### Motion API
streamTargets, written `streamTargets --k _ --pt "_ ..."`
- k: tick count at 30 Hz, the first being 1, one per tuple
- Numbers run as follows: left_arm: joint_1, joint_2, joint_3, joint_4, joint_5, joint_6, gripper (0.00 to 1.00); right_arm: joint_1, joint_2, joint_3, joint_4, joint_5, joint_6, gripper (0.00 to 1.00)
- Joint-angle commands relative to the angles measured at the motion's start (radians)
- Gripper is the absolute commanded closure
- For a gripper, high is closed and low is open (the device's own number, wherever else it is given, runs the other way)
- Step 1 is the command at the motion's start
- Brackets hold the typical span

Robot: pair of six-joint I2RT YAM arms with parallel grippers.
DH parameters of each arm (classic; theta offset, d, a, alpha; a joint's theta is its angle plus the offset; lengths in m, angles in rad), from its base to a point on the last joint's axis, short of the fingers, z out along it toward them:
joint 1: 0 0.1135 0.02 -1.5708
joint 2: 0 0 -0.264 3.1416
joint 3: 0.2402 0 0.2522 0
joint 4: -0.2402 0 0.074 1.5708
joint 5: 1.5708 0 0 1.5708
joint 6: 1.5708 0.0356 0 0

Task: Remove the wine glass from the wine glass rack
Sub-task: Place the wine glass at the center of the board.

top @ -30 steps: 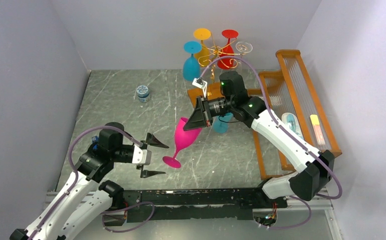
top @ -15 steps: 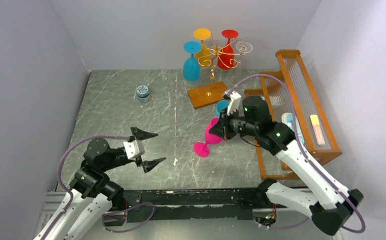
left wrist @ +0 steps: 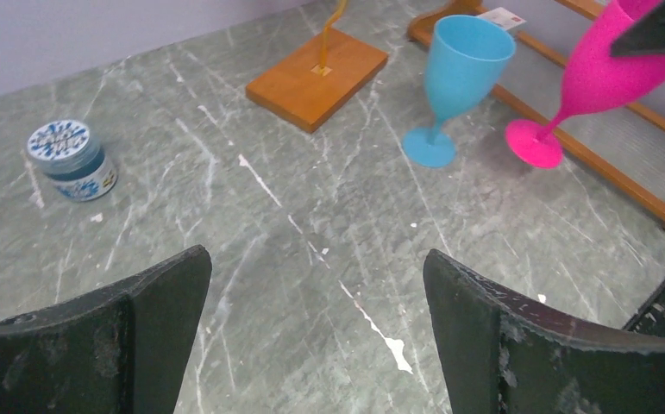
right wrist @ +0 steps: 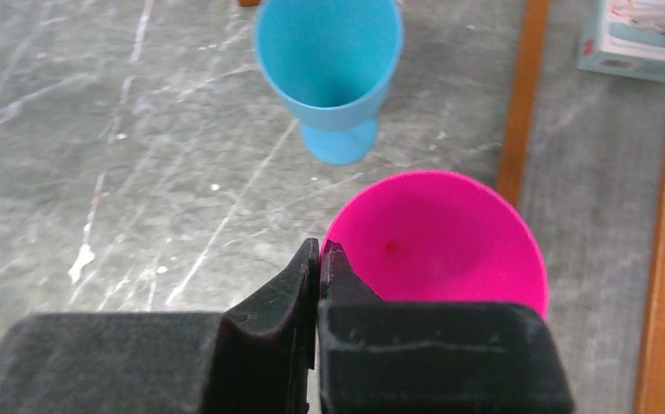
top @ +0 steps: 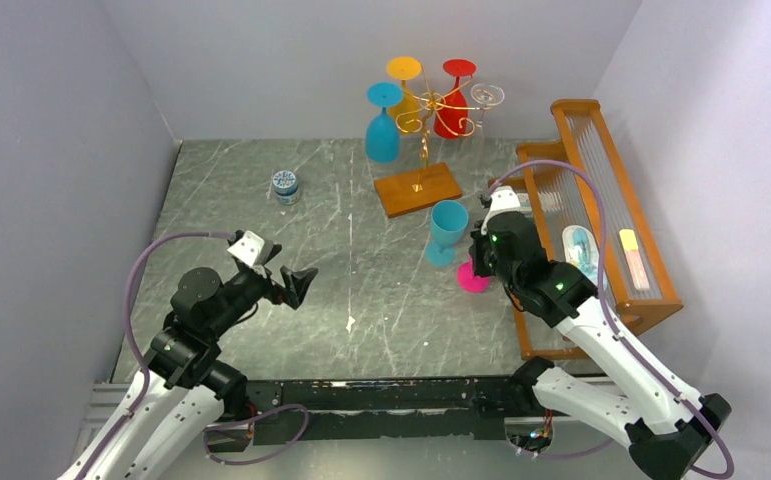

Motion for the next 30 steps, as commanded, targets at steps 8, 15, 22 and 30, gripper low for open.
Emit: streamTargets --k 8,15,22,30 --pt "0.002 -0.023 0.033 -0.045 -0.195 -0.038 0.03 -0.055 0.065 -0.112 0.222 0.223 0.061 1.00" --pt "0.002 -0.025 0.028 -0.039 -0.181 -0.025 0.03 -0.244 0.144 -0.136 0.343 0.047 0.089 1.00" --pt "0.002 -0.030 0.027 -0.042 -0.171 0.002 0.03 -0.255 0.207 -0.136 0.416 0.028 0.095 1.00" --pt "0.002 -0.031 0.025 -0.040 -0.156 0.018 0.03 -0.255 0.289 -0.087 0.411 0.036 0.102 1.00"
